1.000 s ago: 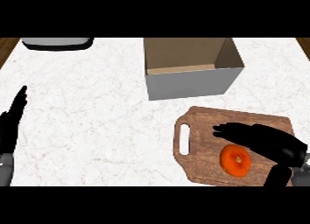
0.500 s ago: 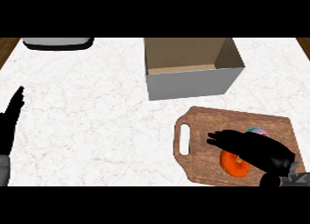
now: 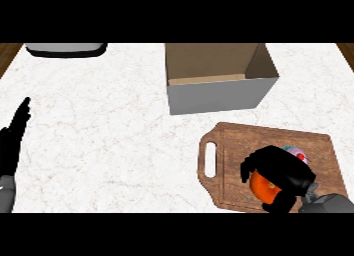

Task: Pick the squash from the cutting board and place it in the cardboard box

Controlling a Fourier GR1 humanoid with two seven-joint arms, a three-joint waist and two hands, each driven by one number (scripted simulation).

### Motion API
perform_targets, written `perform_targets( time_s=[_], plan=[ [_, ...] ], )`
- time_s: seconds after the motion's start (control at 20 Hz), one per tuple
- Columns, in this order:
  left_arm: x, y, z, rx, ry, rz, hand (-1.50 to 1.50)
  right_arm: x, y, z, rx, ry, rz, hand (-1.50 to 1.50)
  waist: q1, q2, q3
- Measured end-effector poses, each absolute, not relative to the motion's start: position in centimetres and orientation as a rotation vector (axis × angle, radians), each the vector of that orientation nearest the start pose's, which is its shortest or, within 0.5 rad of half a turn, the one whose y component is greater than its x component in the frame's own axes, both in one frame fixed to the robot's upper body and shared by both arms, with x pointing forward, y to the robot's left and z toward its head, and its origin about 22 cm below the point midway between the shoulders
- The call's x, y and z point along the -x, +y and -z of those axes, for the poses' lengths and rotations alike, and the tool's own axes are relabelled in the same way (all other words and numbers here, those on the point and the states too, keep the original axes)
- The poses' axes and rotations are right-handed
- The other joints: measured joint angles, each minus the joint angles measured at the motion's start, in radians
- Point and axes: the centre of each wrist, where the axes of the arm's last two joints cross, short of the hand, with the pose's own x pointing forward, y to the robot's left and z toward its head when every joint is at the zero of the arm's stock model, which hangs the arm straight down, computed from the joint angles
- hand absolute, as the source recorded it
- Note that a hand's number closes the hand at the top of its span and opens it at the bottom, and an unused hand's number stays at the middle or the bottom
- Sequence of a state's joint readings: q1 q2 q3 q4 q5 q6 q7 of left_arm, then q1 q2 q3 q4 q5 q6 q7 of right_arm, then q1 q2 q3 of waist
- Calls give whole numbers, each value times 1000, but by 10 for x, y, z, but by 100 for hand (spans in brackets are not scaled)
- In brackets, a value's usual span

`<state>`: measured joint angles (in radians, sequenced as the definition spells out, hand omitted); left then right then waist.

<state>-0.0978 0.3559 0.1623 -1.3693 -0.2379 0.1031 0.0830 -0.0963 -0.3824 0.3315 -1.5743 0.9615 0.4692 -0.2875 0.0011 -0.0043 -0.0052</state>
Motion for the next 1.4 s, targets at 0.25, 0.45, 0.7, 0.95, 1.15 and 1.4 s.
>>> perform_targets(
  time_s=[0.25, 0.45, 0.7, 0.95, 1.15, 1.4],
  plan=[
    [-260, 358, -14, -649, -1366, 209, 0, -259, -232, -23, 398, -1422, -1679, 150, -1, 0, -1],
    [-254, 367, -15, -667, -1354, 197, 0, -257, -246, -23, 637, -1324, -1434, 150, -22, -4, 0],
    [-248, 375, -13, -692, -1328, 170, 0, -244, -274, -22, 986, -1077, -1017, 150, -65, -10, 1],
    [-247, 374, -15, -686, -1335, 178, 0, -230, -261, -63, 1257, -996, -755, 150, -47, -9, 2],
    [-254, 366, -19, -665, -1343, 192, 0, -218, -231, -102, 1406, -1087, -658, 150, -27, -5, 3],
    [-259, 359, -15, -654, -1358, 203, 0, -220, -193, -146, 1458, -1212, -636, 150, -7, 1, 4]
  ],
)
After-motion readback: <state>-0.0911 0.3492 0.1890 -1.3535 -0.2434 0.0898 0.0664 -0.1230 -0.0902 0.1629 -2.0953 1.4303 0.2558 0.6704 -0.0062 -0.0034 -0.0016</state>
